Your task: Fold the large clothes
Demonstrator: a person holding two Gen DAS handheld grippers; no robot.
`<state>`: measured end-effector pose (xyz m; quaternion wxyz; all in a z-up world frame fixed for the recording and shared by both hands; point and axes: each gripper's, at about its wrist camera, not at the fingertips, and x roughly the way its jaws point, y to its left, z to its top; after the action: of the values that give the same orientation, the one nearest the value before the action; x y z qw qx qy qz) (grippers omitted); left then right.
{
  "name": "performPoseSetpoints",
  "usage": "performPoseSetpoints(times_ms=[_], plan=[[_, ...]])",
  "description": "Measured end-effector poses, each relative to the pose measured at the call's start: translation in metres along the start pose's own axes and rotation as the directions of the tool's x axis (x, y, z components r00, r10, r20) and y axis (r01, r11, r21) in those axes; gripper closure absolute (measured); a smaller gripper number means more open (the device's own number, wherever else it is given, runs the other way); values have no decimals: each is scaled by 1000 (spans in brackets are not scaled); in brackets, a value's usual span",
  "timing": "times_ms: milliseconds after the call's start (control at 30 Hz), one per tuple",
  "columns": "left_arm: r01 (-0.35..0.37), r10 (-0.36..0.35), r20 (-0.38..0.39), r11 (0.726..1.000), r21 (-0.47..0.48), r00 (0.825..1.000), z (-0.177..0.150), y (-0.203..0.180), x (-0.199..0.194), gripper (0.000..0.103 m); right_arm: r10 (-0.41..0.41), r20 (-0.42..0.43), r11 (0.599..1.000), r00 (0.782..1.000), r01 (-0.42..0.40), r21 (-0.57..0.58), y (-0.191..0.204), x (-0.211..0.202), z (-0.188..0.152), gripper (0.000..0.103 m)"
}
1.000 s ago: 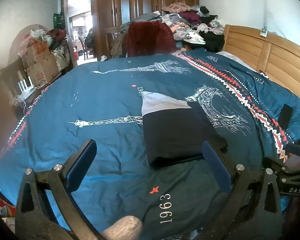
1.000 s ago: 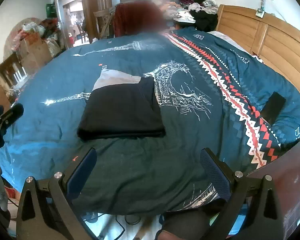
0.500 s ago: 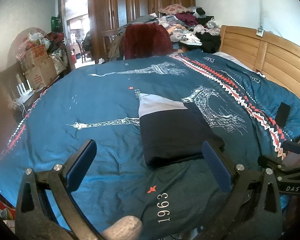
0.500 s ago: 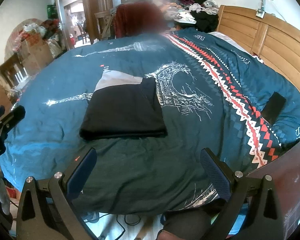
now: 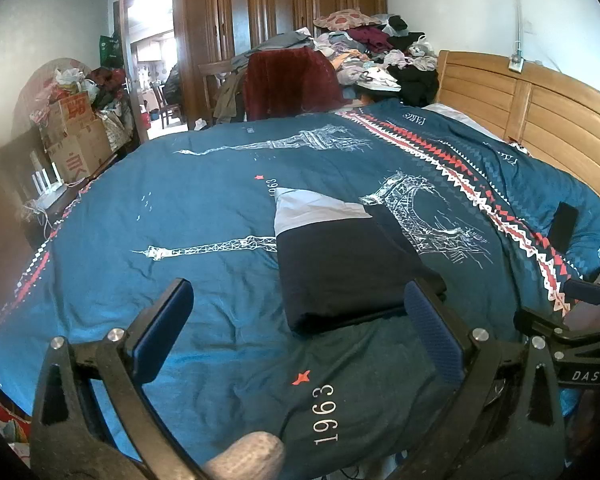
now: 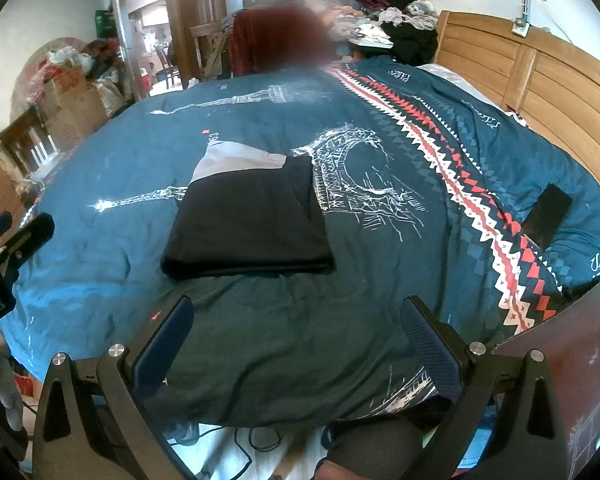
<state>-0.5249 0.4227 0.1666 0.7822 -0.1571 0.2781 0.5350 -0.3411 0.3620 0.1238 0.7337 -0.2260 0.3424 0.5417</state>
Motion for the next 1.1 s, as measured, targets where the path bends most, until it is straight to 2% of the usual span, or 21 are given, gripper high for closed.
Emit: performPoseSetpoints(times_ms=[733, 867, 933, 1000, 1033, 1067, 1100], plan=[[7, -7, 15, 1000, 10, 1000, 0, -1, -4, 0, 4, 5, 1000, 1000, -4, -2, -1, -2, 0, 0], [18, -19, 71, 1000, 10, 997, 4, 0, -14, 0, -6, 96, 1000, 995, 8, -20, 3, -24, 7, 0], [17, -18, 141, 1000, 11, 990, 9, 3, -28, 0, -21, 199, 999, 980, 31, -44, 7, -49, 17, 0], [-3, 1, 222, 1000, 8, 975, 16, 6, -44, 0, -28, 352, 997, 936, 52, -57, 10, -89, 29, 0], [-16, 15, 261, 1000, 2, 965, 21, 9, -51, 0, -30, 399, 997, 917, 57, -58, 11, -103, 32, 0], [-27, 27, 288, 1000, -4, 957, 24, 10, -57, 0, -44, 486, 996, 873, 78, -51, 12, -127, 37, 0], [-46, 50, 339, 999, -18, 940, 29, 13, -69, 0, -62, 549, 994, 833, 98, -36, 14, -144, 39, 0]])
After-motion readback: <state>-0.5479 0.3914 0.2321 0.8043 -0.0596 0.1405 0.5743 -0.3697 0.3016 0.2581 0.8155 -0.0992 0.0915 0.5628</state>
